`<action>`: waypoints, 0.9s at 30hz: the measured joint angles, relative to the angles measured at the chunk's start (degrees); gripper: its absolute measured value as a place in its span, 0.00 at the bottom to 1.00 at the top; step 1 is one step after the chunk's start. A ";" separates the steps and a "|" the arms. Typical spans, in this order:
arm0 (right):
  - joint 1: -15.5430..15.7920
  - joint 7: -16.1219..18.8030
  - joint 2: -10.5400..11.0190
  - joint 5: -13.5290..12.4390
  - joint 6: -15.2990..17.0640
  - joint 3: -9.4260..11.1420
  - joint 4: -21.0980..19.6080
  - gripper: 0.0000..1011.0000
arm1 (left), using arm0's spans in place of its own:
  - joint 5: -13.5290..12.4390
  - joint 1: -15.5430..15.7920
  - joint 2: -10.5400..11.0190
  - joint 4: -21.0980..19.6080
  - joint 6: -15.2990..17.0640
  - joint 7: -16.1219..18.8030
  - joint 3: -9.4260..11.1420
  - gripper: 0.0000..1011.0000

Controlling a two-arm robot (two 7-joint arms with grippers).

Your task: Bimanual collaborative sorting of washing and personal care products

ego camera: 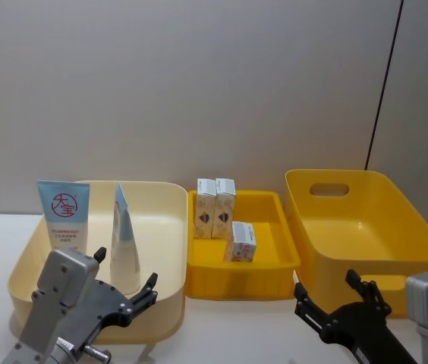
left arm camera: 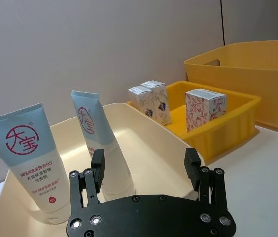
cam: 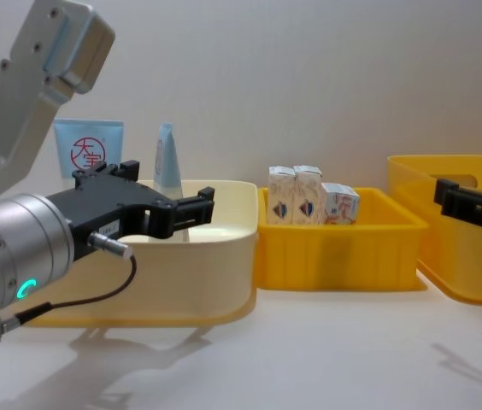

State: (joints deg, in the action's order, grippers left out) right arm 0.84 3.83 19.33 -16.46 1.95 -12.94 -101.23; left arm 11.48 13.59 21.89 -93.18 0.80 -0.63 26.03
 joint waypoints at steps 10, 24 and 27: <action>0.00 0.00 0.00 0.00 0.00 0.00 0.00 0.99 | 0.00 0.00 0.00 0.00 0.00 0.00 0.00 0.99; 0.00 0.00 0.00 0.00 0.00 0.00 0.00 0.99 | 0.00 0.00 0.00 0.00 0.00 0.00 0.00 0.99; 0.00 0.00 0.00 0.00 0.00 0.00 0.00 0.99 | 0.00 0.00 0.00 0.00 0.00 0.00 0.00 0.99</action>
State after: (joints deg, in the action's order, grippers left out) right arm 0.84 3.83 19.33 -16.46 1.95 -12.94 -101.23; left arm 11.48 13.59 21.89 -93.18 0.80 -0.62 26.03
